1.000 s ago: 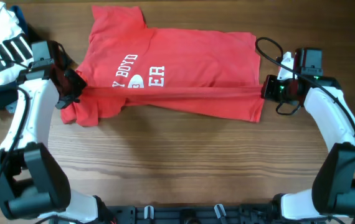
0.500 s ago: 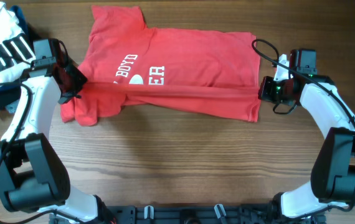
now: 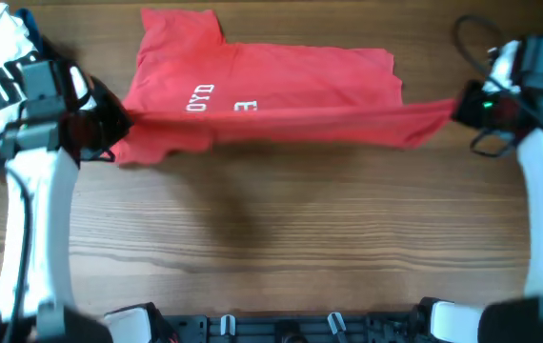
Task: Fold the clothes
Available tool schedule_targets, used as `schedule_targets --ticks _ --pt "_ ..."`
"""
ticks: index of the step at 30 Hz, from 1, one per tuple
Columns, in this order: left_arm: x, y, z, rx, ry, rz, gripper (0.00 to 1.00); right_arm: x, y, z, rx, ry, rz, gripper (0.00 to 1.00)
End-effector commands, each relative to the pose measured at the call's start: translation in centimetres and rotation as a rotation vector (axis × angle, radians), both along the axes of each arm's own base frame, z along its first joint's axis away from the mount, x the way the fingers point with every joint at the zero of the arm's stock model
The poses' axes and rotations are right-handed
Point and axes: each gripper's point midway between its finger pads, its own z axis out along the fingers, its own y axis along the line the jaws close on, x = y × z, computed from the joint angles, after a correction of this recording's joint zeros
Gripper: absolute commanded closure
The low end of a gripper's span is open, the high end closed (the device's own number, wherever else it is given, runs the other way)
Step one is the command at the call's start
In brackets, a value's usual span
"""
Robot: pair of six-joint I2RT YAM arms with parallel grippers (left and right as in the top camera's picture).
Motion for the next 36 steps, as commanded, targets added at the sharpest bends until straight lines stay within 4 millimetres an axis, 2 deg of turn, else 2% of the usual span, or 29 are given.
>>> schedule_targets --ticks 1,5,9,19,23,28,32,35,36 --pt "-2.3 -0.3 3.0 0.014 -0.037 -0.019 0.96 -2.2 -2.7 0.9 -0.083 0.041 -0.079 0.96" --pt "-5.3 -1.4 1.5 -0.017 0.094 -0.035 0.96 -4.0 -2.3 -0.8 -0.071 0.155 -0.053 0.96" --pt "-7.2 -2.9 0.2 -0.036 0.201 -0.076 0.96 -4.7 -2.1 -1.9 -0.058 0.218 -0.05 0.96" --pt "-8.6 -7.2 -1.5 -0.034 0.315 -0.221 0.96 -5.8 -2.7 -2.4 -0.092 0.276 -0.07 0.96" --pt "-8.9 -8.0 -2.7 -0.015 0.364 -0.25 0.96 -5.8 -2.7 -2.4 -0.092 0.278 -0.069 0.96" --pt "-9.4 -7.9 -5.7 0.012 0.447 -0.254 0.96 -5.8 -2.7 -2.4 -0.092 0.278 -0.069 0.96" --pt "-9.6 -7.9 -9.1 0.007 0.527 -0.255 0.96 -5.8 -2.7 -2.4 -0.092 0.278 -0.069 0.96" --pt "-8.8 -8.0 -11.1 0.005 0.55 -0.255 0.96 -5.8 -2.7 -2.4 -0.092 0.278 -0.069 0.96" --pt "-7.8 -8.0 -12.1 0.005 0.544 -0.255 0.96 -5.8 -2.7 -2.4 -0.092 0.278 -0.069 0.96"
